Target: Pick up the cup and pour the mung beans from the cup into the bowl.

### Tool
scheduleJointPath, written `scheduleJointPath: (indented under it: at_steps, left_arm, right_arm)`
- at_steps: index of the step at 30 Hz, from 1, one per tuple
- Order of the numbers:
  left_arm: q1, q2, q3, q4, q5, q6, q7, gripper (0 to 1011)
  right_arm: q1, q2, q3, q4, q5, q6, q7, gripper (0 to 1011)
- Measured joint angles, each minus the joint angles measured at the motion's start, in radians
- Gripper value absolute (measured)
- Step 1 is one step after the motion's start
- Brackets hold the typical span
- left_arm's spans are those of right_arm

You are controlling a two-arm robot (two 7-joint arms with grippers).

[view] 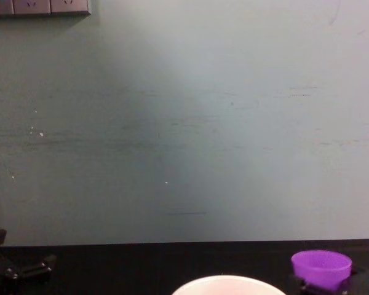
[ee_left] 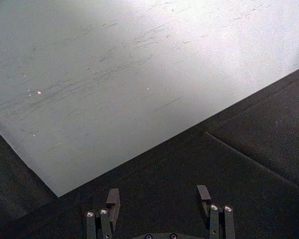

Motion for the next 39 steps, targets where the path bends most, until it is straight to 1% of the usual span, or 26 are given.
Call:
scheduleJointPath:
  at_steps: [1,3,4,5,8,9,11,12,14,15,16,17,18,20,21,22,26,27,31,36,39]
  left_arm:
    - [0.0,0.0,0.0,0.0,0.0,0.0,0.0,1003]
    - [0.0,0.0,0.0,0.0,0.0,0.0,0.0,1003]
    - [0.0,0.0,0.0,0.0,0.0,0.0,0.0,1003]
    - [0.0,0.0,0.0,0.0,0.0,0.0,0.0,1003]
    - [0.0,0.0,0.0,0.0,0.0,0.0,0.0,1003]
    - [0.0,0.0,0.0,0.0,0.0,0.0,0.0,1004]
    - [0.0,0.0,0.0,0.0,0.0,0.0,0.0,1003]
    - [0.0,0.0,0.0,0.0,0.0,0.0,0.0,1003]
    - [0.0,0.0,0.0,0.0,0.0,0.0,0.0,1004]
    - [0.0,0.0,0.0,0.0,0.0,0.0,0.0,1003]
    - [0.0,0.0,0.0,0.0,0.0,0.0,0.0,1003]
    - [0.0,0.0,0.0,0.0,0.0,0.0,0.0,1003]
    - [0.0,0.0,0.0,0.0,0.0,0.0,0.0,1003]
    - [0.0,0.0,0.0,0.0,0.0,0.0,0.0,1003]
    - [0.0,0.0,0.0,0.0,0.0,0.0,0.0,1003]
    - [0.0,0.0,0.0,0.0,0.0,0.0,0.0,1003]
    - [0.0,0.0,0.0,0.0,0.0,0.0,0.0,1003]
    - [0.0,0.0,0.0,0.0,0.0,0.0,0.0,1003]
    - [0.0,0.0,0.0,0.0,0.0,0.0,0.0,1003]
    - [0.0,0.0,0.0,0.0,0.0,0.0,0.0,1003]
    - [0.0,0.0,0.0,0.0,0.0,0.0,0.0,1003]
  right_arm:
    - [-0.013,0.01,0.009,-0.031,-0.008,0.004,-0.009,743]
    - [-0.025,0.02,0.018,-0.064,-0.015,0.017,-0.018,743]
    - [-0.036,0.031,0.028,-0.098,-0.02,0.039,-0.027,743]
    - [-0.04,0.036,0.033,-0.114,-0.02,0.052,-0.031,743]
    - [-0.053,0.052,0.05,-0.168,-0.021,0.087,-0.039,743]
    - [-0.06,0.062,0.061,-0.2,-0.021,0.109,-0.041,743]
    - [-0.066,0.072,0.074,-0.235,-0.019,0.131,-0.044,743]
    - [-0.072,0.081,0.086,-0.271,-0.018,0.153,-0.046,743]
    - [-0.076,0.089,0.096,-0.303,-0.018,0.17,-0.047,743]
    - [-0.081,0.096,0.108,-0.336,-0.018,0.185,-0.049,743]
    - [-0.083,0.099,0.114,-0.35,-0.018,0.192,-0.05,743]
    - [-0.086,0.104,0.123,-0.379,-0.017,0.204,-0.052,743]
    - [-0.086,0.104,0.123,-0.379,-0.017,0.204,-0.052,743]
    - [-0.09,0.11,0.142,-0.43,-0.008,0.23,-0.052,743]
    - [-0.09,0.11,0.142,-0.43,-0.008,0.23,-0.052,743]
    - [-0.091,0.112,0.15,-0.45,-0.003,0.241,-0.053,743]
    - [-0.085,0.113,0.167,-0.492,0.019,0.281,-0.055,743]
    - [-0.085,0.113,0.167,-0.492,0.019,0.281,-0.055,743]
    - [-0.074,0.117,0.175,-0.515,0.034,0.321,-0.062,743]
    - [-0.069,0.133,0.179,-0.532,0.039,0.338,-0.06,743]
    - [-0.069,0.132,0.179,-0.532,0.039,0.338,-0.061,743]
